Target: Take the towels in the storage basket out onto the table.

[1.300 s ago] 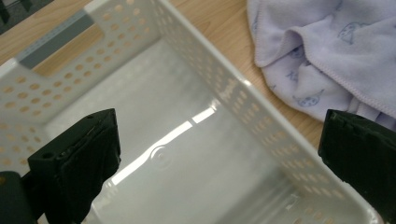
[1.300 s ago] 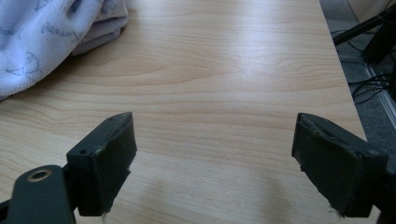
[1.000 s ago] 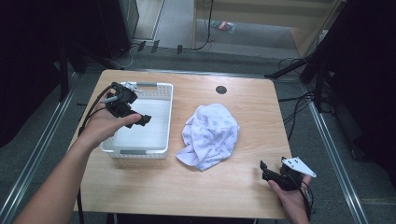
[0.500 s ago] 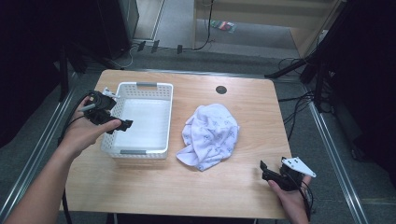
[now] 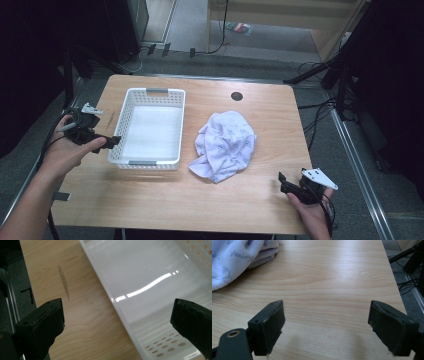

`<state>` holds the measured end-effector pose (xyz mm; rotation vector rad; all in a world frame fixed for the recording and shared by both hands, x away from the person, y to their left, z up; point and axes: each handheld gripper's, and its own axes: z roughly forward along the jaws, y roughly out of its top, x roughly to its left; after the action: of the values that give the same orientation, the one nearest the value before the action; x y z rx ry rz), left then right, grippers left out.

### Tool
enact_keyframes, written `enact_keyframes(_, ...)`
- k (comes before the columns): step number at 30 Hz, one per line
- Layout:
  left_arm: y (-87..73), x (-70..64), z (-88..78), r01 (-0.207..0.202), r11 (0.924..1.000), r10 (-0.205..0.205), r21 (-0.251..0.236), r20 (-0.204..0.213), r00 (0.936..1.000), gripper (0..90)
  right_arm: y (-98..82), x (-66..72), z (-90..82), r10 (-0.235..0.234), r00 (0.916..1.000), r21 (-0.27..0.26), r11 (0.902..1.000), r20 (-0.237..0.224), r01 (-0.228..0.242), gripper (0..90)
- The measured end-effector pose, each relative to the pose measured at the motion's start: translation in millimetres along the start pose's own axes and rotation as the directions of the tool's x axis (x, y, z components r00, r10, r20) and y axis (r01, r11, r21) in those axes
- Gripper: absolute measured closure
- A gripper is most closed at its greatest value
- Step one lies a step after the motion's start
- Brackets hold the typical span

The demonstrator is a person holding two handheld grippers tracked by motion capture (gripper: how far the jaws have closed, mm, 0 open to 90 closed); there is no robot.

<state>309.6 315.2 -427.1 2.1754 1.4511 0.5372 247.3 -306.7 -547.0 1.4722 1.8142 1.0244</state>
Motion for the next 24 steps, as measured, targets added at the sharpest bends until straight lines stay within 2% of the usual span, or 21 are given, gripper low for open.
enact_keyframes(2,-2.5,1.1,-0.6,0.006,1.0000,-0.006,-0.001,-0.002,1.0000,0.0,0.0,-0.1,0.1,-0.001,1.0000,0.000,1.0000,0.000,0.001,14.0)
enact_keyframes(5,-17.2,7.4,-4.1,0.036,0.9993,-0.036,-0.013,-0.008,0.9993,0.0,0.1,0.0,0.3,-0.001,1.0000,0.000,1.0000,0.001,0.001,14.0)
enact_keyframes(8,-23.3,9.4,-4.6,0.041,0.9991,-0.041,-0.014,-0.012,0.9991,0.0,0.1,0.1,0.3,-0.004,1.0000,0.002,1.0000,0.003,0.004,14.1)
enact_keyframes(9,-30.9,11.2,-5.3,0.052,0.9985,-0.052,-0.016,-0.013,0.9985,0.0,0.1,0.1,0.4,-0.002,1.0000,0.002,1.0000,0.004,0.002,14.1)
enact_keyframes(10,-30.9,11.2,-5.3,0.052,0.9985,-0.052,-0.016,-0.013,0.9985,0.0,0.1,0.1,0.4,-0.002,1.0000,0.002,1.0000,0.004,0.002,14.1)
enact_keyframes(12,-45.0,13.6,-6.2,0.084,0.9959,-0.084,-0.035,-0.010,0.9964,0.0,0.1,0.1,0.4,-0.003,1.0000,0.002,1.0000,0.005,0.003,14.1)
enact_keyframes(16,-56.8,13.1,-3.8,0.096,0.9949,-0.096,-0.033,-0.014,0.9953,0.0,0.1,0.2,0.4,-0.002,1.0000,0.002,1.0000,0.006,0.002,14.1)
enact_keyframes(17,-64.9,13.8,-2.1,0.112,0.9931,-0.112,-0.035,-0.008,0.9936,0.0,0.1,0.1,0.4,-0.001,1.0000,0.002,1.0000,0.006,0.001,14.1)
enact_keyframes(19,-69.8,15.6,-1.1,0.121,0.9920,-0.122,-0.036,-0.011,0.9925,0.0,0.1,0.1,0.4,-0.001,1.0000,0.002,1.0000,0.007,0.001,14.1)
enact_keyframes(22,-86.3,19.1,2.7,0.164,0.9850,-0.165,-0.052,-0.011,0.9863,0.0,0.1,0.2,0.2,0.000,1.0000,0.001,1.0000,0.008,0.000,14.1)
enact_keyframes(24,-90.6,19.6,3.9,0.169,0.9837,-0.170,-0.061,-0.010,0.9854,0.0,0.0,0.1,0.2,0.001,1.0000,0.001,1.0000,0.008,-0.001,14.1)
